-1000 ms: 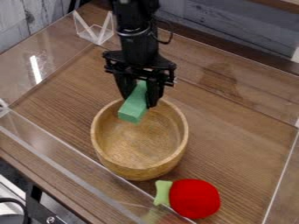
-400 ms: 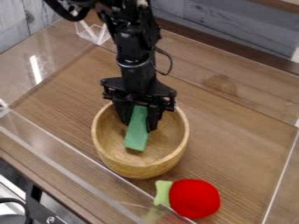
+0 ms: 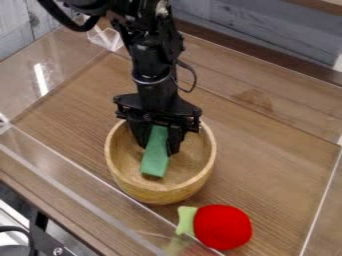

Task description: Put the green block in the brown bowl

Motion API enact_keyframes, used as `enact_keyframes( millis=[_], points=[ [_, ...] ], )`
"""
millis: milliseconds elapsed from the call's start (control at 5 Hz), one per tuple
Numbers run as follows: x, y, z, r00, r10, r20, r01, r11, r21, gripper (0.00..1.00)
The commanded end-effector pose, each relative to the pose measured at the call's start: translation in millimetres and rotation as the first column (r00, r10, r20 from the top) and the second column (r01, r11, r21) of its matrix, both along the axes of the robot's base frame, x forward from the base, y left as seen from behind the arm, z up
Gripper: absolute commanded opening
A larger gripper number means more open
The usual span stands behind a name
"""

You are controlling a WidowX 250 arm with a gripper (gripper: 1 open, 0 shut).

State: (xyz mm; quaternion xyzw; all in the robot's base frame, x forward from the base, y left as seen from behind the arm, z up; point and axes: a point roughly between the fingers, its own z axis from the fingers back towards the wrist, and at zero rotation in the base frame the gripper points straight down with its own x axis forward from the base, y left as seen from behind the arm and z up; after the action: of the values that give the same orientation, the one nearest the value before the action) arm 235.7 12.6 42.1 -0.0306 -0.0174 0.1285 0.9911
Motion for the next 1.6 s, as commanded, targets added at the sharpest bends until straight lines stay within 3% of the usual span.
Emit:
enact_keyframes(
  millis=[0,200,400,800,1200,1400],
  points=[
    [-3.2,-3.3,-13.8,1.000,-0.014,-0.019,0.015,1.000,0.008,0.00],
    [-9.7,-4.7,-12.3,0.999,0.007,-0.033,-0.007,1.000,0.010,1.00],
    [-12.0,-3.2,0.6,0.998,0.052,-0.031,-0.053,0.999,-0.004,1.00],
    [-1.9,-18.8,1.2,0.999,0.031,-0.018,-0.032,0.999,-0.028,1.00],
    [-12.0,-18.5,3.4,1.000,0.020,-0.014,-0.020,0.999,-0.030,1.00],
    [-4.7,-7.2,6.3,1.000,0.006,-0.011,-0.007,0.999,-0.031,1.00]
  ],
)
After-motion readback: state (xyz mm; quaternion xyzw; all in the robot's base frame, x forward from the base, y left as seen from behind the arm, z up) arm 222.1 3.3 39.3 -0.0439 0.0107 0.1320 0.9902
